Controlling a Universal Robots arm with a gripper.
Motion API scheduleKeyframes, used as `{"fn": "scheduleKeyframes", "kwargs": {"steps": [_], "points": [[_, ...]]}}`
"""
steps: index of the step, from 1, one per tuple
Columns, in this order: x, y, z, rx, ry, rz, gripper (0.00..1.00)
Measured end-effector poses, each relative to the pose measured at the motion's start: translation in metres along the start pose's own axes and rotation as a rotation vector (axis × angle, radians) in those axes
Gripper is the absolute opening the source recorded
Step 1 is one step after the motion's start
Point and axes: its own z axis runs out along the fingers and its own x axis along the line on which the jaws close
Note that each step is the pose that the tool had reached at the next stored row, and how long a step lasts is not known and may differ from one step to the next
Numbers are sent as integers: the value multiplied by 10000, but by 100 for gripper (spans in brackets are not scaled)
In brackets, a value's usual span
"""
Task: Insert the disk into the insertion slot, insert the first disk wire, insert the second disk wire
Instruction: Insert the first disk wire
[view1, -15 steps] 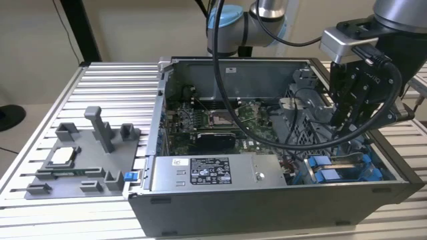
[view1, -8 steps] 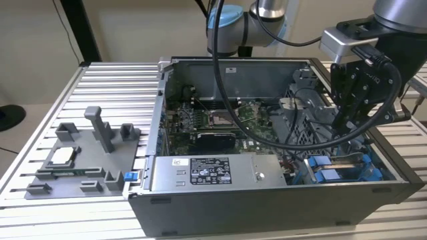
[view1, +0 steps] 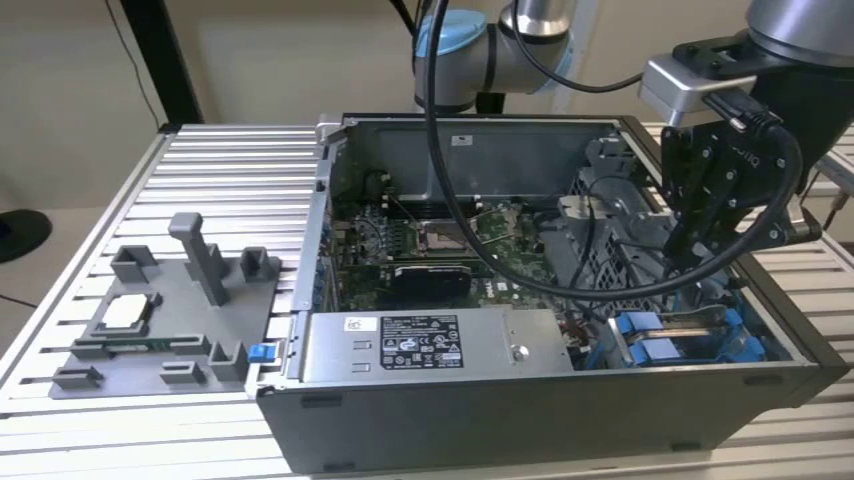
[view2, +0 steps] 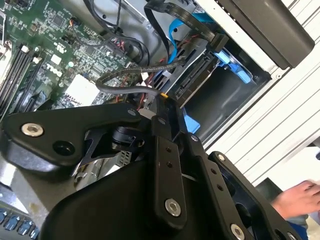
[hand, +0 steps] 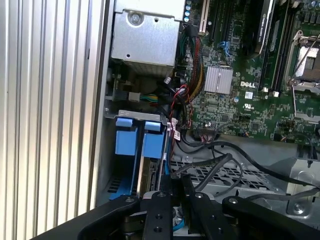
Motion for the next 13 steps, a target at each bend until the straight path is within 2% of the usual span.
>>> {"fn": "scheduleKeyframes", "kwargs": {"steps": [3, 5, 10, 13], "points": [[1, -11, 2, -1, 2, -2, 0], [4, -38, 6, -31, 43, -2, 0], [14, -129, 23, -207, 281, -11, 0], [21, -198, 36, -312, 355, -13, 0]]}}
